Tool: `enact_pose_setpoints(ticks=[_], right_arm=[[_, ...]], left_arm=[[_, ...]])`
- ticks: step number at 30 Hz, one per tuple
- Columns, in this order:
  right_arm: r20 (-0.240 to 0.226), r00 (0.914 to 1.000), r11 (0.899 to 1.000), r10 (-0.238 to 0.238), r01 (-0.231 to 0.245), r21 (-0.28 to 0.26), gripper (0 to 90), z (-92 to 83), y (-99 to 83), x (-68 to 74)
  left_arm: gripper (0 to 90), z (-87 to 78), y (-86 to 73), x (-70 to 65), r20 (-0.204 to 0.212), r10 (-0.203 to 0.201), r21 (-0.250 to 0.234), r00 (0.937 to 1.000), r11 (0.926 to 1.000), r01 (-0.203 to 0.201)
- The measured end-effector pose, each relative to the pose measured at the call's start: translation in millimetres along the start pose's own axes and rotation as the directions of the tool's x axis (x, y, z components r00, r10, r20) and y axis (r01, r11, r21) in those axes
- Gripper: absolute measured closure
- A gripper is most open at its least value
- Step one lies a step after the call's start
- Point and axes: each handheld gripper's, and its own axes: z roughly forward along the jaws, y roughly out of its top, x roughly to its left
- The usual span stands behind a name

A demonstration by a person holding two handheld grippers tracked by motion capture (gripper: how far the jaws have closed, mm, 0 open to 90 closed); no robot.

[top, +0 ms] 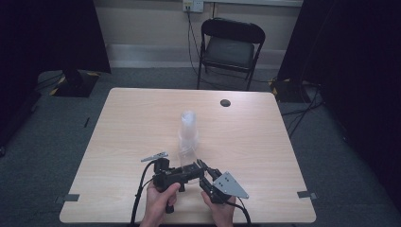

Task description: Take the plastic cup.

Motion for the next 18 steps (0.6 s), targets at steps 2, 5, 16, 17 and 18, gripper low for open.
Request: enact_pose_setpoints(ticks=[2, 5, 16, 17, 18], right_arm=[[0.003, 1.0000, 1.000, 0.004, -0.004, -0.005, 81.8, -0.6, 0.7, -0.4], [0.009, 0.9999, 1.000, 0.007, -0.007, -0.005, 82.7, -1.5, 1.9, -0.8], [0.023, 0.9997, 1.000, 0.009, -0.009, 0.014, 85.7, -3.3, 3.7, -1.4], [0.020, 0.9997, 1.000, 0.013, -0.014, 0.014, 86.0, -3.6, 3.7, -1.7], [0.024, 0.9997, 1.000, 0.010, -0.011, 0.017, 86.1, -4.0, 3.9, -1.5]], left_arm=[[28.1, 0.0, -0.2, -1.3, 0.008, 0.018, -0.002, 0.9998, 0.9998, -0.018], [27.5, -0.4, 0.0, -2.7, 0.004, 0.037, -0.003, 0.9993, 0.9993, -0.037], [24.3, -2.8, -0.1, -2.9, -0.009, 0.058, -0.011, 0.9983, 0.9982, -0.058], [24.3, -2.8, -0.4, -2.8, -0.007, 0.058, -0.012, 0.9983, 0.9982, -0.058], [24.2, -2.8, -0.7, -2.7, -0.006, 0.059, -0.014, 0.9982, 0.9981, -0.059]])
